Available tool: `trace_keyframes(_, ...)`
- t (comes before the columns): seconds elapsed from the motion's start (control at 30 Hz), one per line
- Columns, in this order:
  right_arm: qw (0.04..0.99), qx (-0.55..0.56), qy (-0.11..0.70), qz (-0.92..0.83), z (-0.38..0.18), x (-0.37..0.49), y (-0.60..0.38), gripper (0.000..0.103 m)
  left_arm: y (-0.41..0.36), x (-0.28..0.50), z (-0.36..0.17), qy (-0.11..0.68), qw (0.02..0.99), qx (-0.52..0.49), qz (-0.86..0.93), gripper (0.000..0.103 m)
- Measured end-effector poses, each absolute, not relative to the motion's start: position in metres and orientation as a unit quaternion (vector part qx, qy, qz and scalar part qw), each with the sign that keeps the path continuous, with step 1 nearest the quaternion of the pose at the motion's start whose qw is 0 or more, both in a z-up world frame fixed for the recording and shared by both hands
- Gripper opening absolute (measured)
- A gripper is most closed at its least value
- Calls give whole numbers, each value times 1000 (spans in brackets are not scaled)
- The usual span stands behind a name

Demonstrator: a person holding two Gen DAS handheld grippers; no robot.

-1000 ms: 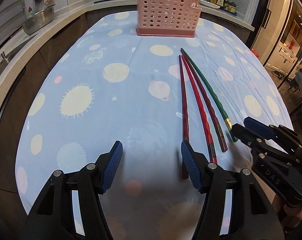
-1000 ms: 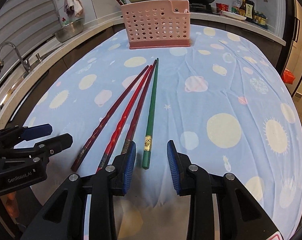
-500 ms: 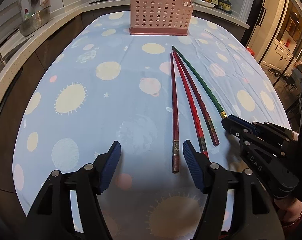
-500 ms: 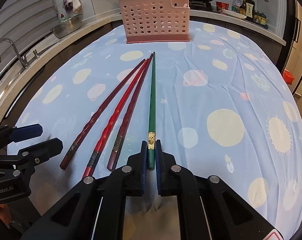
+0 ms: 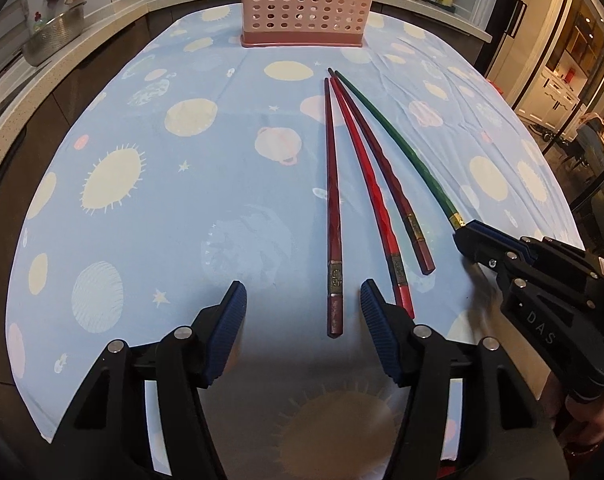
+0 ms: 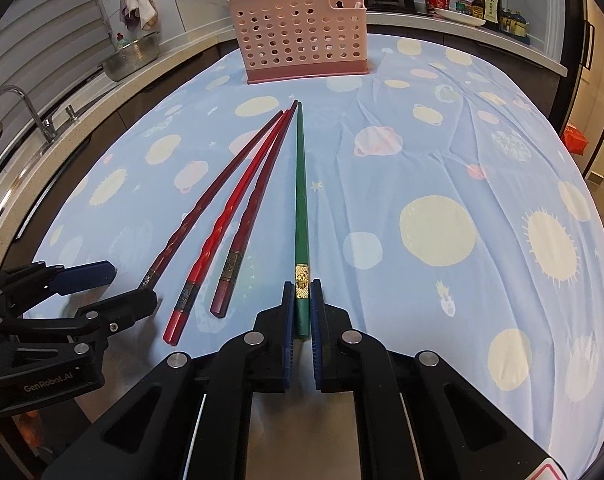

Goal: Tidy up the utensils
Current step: 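Grasp a dark red chopstick with the left tool while the right tool grasps a green chopstick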

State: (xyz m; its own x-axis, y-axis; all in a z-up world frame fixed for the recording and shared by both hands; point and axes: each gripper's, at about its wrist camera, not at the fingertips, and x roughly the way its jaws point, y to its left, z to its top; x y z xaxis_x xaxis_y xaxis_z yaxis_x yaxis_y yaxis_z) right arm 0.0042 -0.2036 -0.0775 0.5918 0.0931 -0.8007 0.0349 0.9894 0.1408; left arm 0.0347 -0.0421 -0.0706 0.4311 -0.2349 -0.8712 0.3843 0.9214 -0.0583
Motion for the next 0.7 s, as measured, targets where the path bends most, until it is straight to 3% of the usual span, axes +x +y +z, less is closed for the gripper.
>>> trace_keyframes(0.27, 889, 74, 451, 16, -78, 3, -204, 7, -44, 33, -71, 499, 844, 83, -177, 55)
trace_keyframes(0.4, 889, 75, 451, 16, -78, 3, -204, 7, -42, 32, -70, 494, 847, 87, -173, 48)
trace_keyframes(0.47, 889, 75, 451, 16, -78, 3, -204, 7, -41, 32, -70, 493, 848, 87, -173, 42)
trace_keyframes(0.63, 889, 75, 451, 16, -78, 2, -204, 7, -39, 32, -69, 493, 846, 85, -184, 13)
trace_keyframes(0.7, 889, 75, 451, 16, -78, 2, -204, 7, -39, 32, -69, 495, 844, 83, -189, 8)
